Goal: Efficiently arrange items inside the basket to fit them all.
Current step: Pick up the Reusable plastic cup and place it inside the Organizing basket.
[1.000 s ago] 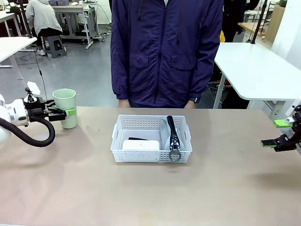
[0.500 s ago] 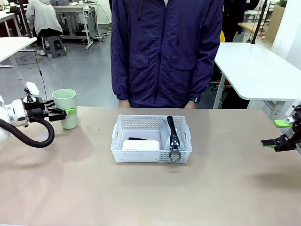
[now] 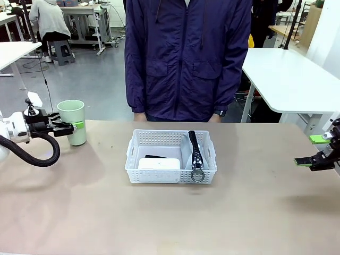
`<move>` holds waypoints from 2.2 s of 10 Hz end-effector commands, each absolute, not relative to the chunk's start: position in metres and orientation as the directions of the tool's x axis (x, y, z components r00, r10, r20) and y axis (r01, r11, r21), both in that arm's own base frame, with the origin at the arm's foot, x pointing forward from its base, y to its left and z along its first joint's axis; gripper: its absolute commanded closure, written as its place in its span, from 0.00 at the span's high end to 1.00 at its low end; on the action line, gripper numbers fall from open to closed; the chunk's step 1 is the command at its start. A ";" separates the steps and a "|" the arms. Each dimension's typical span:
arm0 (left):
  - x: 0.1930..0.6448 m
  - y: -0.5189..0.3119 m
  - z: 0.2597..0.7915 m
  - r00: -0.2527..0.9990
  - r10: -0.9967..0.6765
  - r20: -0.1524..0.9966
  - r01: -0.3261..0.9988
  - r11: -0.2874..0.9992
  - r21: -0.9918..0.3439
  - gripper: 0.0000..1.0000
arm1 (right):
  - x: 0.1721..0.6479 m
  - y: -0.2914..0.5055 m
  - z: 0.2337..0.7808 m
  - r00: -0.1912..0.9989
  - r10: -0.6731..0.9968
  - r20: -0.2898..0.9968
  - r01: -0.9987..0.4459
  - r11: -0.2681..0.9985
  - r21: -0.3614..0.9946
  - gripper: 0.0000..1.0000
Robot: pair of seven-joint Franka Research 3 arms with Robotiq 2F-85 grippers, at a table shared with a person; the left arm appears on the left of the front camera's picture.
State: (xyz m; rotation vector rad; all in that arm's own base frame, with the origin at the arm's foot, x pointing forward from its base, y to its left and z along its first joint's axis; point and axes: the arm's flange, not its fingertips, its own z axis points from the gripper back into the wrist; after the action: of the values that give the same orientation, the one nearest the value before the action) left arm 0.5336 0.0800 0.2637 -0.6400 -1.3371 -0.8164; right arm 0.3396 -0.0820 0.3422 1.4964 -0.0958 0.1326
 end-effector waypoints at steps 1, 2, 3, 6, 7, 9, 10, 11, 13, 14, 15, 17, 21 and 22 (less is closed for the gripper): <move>0.498 0.079 0.299 0.048 -0.132 0.990 0.812 0.582 0.038 0.30 | 0.336 -0.086 0.344 0.986 0.044 0.163 -0.165 0.065 0.984 1.00; 0.473 0.076 0.322 0.086 -0.116 0.989 0.809 0.588 -0.002 0.00 | 0.336 -0.086 0.344 0.986 0.044 0.163 -0.165 0.065 0.984 1.00; 0.437 0.072 0.345 0.114 -0.096 0.989 0.831 0.554 -0.042 0.00 | 0.336 -0.086 0.344 0.986 0.044 0.163 -0.165 0.065 0.984 1.00; 0.326 0.066 0.368 0.158 -0.133 0.978 0.954 0.274 -0.117 0.30 | 0.336 -0.086 0.344 0.986 0.044 0.163 -0.165 0.065 0.984 1.00; 0.313 0.068 0.367 0.149 -0.151 0.977 0.963 0.245 -0.110 0.00 | 0.336 -0.086 0.344 0.986 0.044 0.163 -0.165 0.065 0.984 1.00; 0.318 0.051 0.374 0.115 -0.217 0.969 0.941 0.337 -0.037 0.00 | 0.336 -0.086 0.344 0.986 0.044 0.163 -0.165 0.065 0.984 1.00; 0.328 0.037 0.382 0.136 -0.250 0.959 0.941 0.337 -0.045 0.00 | 0.336 -0.086 0.344 0.986 0.044 0.163 -0.165 0.065 0.984 1.00; 0.343 0.023 0.394 0.189 -0.323 0.927 0.945 0.318 -0.082 0.00 | 0.336 -0.086 0.344 0.986 0.044 0.163 -0.165 0.065 0.984 1.00; 0.372 -0.027 0.431 0.189 -0.403 0.895 0.961 0.263 -0.085 0.00 | 0.336 -0.086 0.344 0.986 0.044 0.163 -0.165 0.065 0.984 1.00; 0.389 -0.062 0.443 0.184 -0.461 0.868 0.960 0.273 -0.058 0.00 | 0.336 -0.086 0.344 0.986 0.044 0.163 -0.165 0.065 0.984 1.00; 0.399 -0.103 0.451 0.146 -0.524 0.839 0.966 0.260 -0.006 0.00 | 0.336 -0.086 0.344 0.986 0.044 0.163 -0.165 0.065 0.984 1.00; 0.401 -0.189 0.443 -0.059 -0.697 0.715 0.986 0.071 0.151 0.00 | 0.336 -0.086 0.344 0.986 0.044 0.163 -0.165 0.065 0.984 1.00; 0.412 -0.293 0.403 -0.289 -0.848 0.444 0.923 -0.123 0.365 0.00 | 0.336 -0.086 0.344 0.986 0.044 0.163 -0.165 0.065 0.984 1.00; 0.418 -0.297 0.406 -0.260 -0.850 0.458 0.932 -0.096 0.350 0.00 | 0.336 -0.086 0.344 0.986 0.044 0.163 -0.165 0.065 0.984 1.00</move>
State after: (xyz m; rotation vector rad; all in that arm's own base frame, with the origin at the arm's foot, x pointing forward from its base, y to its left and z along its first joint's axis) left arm 0.3973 -0.2963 0.3962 -0.1802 -0.6782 -1.7663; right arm 0.3402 -0.0833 0.3430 1.4963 -0.0969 0.1339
